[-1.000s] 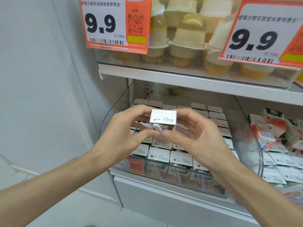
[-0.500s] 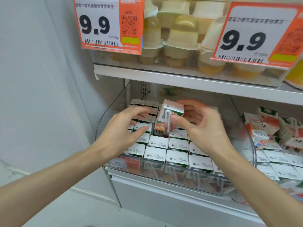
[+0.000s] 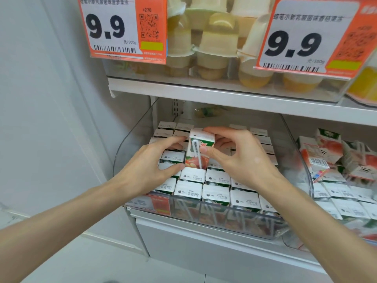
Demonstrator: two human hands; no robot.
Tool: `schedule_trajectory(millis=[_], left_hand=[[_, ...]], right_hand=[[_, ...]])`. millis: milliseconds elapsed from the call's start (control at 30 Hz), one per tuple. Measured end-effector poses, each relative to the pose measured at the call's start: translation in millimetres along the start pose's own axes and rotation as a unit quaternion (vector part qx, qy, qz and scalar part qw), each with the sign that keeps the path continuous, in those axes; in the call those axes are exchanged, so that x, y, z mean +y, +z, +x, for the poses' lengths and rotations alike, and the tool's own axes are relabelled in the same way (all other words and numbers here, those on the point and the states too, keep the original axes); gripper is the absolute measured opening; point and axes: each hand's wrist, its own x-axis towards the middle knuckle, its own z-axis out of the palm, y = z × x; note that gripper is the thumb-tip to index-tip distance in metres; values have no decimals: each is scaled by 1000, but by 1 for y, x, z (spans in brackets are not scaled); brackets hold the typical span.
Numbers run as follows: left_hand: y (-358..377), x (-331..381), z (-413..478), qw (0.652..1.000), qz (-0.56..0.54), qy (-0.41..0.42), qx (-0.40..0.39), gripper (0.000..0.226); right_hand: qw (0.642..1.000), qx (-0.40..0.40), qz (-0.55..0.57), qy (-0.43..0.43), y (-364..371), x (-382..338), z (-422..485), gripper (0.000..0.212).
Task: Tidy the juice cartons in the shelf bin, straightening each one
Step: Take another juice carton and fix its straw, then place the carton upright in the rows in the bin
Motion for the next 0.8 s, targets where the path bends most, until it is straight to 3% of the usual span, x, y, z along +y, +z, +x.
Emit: schedule_trajectory(millis=[167,300,467,800], left_hand=[[1,-3,2,1000,16,-5,-21,59],[0,-6,1,999,17,-2,-35,57],[5,-7,1,998,28,35,-54,33],[4,-5,0,997,36,25,-58,37]], right_hand=[[992,-81,-89,-37,11,2,-3,37],[983,-118,-135,-19,13,12,2,36],[977,-145,-151,-38,0,15,5,34],[955,-186,-229,8,-43,24,6,35]])
